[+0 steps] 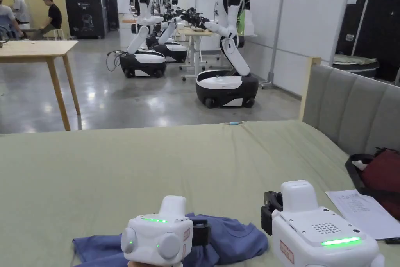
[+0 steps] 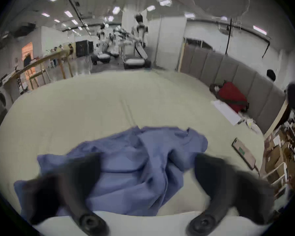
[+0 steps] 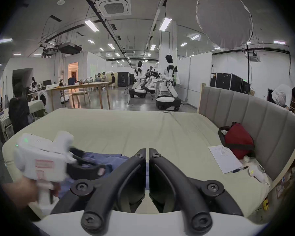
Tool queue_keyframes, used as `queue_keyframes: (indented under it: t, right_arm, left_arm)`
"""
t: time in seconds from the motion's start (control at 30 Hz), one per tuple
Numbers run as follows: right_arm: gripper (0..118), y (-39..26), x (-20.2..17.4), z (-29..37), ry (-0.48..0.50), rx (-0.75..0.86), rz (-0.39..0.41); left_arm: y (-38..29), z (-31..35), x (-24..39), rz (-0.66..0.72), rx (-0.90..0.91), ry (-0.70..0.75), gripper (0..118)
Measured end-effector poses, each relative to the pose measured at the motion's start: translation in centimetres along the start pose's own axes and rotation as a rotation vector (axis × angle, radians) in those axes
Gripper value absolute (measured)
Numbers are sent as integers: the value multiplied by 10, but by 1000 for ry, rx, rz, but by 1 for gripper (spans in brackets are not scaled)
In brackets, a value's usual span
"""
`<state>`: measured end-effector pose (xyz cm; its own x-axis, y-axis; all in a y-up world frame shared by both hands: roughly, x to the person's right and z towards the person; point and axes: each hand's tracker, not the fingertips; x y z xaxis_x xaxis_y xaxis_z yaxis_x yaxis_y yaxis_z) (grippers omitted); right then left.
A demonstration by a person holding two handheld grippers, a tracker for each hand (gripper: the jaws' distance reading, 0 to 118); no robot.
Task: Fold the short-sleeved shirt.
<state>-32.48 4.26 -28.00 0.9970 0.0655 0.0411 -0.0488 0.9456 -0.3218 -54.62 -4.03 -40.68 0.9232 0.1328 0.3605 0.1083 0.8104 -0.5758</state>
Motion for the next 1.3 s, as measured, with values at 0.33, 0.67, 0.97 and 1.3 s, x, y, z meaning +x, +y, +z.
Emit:
queue_keyframes:
  t: [0.33, 0.67, 0.97, 1.3]
  right_arm:
    - [4, -15, -51, 23, 112, 11, -58]
    - [4, -30, -82, 26, 170, -27, -33]
    - [4, -38, -31, 5, 73, -66, -35]
    - [4, -75, 50, -72, -64, -285, -59]
  left_arm:
    - [-42, 199, -102, -64, 141, 246, 83]
    - [-61, 205, -254, 164, -23, 435, 0]
    - [-69, 93, -325, 214, -193, 481, 117]
    - [-89, 68, -310, 252, -296, 470, 66]
